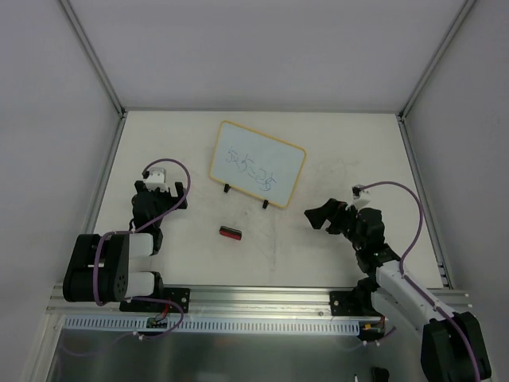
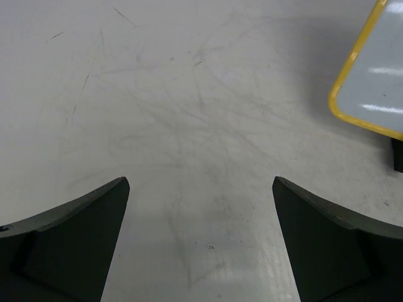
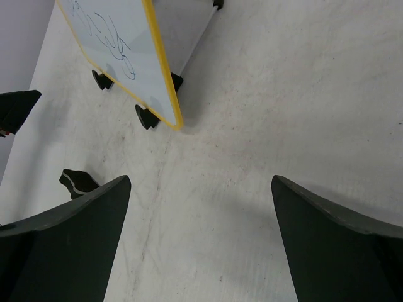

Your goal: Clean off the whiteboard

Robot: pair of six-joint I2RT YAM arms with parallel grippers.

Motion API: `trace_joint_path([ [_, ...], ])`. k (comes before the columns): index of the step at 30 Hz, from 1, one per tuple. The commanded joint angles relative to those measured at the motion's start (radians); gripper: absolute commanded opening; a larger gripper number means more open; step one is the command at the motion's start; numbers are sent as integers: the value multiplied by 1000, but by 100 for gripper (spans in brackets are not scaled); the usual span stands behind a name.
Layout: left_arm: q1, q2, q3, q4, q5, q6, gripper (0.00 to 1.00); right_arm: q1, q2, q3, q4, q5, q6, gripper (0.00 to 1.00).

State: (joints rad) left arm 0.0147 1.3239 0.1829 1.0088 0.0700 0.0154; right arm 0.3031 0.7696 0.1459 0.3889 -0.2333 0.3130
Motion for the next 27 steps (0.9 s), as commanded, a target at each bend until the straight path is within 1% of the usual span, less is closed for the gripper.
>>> trace_joint_path([
  [1,5,3,20,47,21,17,99,7,-18,29,67,-11,5,99],
  [9,4,5,20,47,20,15,99,7,-55,14,70,2,-18,99],
  [11,4,1,18,47,22,14,99,7,-59,12,70,-17,-22,99],
  [14,4,-8,15,50,-13,3,99,7,-66,9,84,-60,-38,99],
  [18,4,-118,13,-29,-62,-12,99,7,-76,9,88,-73,-48,99],
  [20,4,-152,1,-39,-64,-11,99,7,-88,-6,117,-110,-57,99],
  [21,5,-196,-3,-59,-82,-12,99,7,-108,-15,140,-116,-57,99],
  [23,4,-268,7,-142,-108,-51,99,7,-134,-31,139,-97,-61,99],
  [24,5,-349,18,-245,-117,-60,99,7,-166,-35,131,-92,-68,99],
  [25,4,-386,30,-298,-124,-72,99,7,-180,-39,127,-87,-71,99],
  [27,4,-489,55,-384,-107,-77,99,7,-208,-42,105,-66,-80,99],
])
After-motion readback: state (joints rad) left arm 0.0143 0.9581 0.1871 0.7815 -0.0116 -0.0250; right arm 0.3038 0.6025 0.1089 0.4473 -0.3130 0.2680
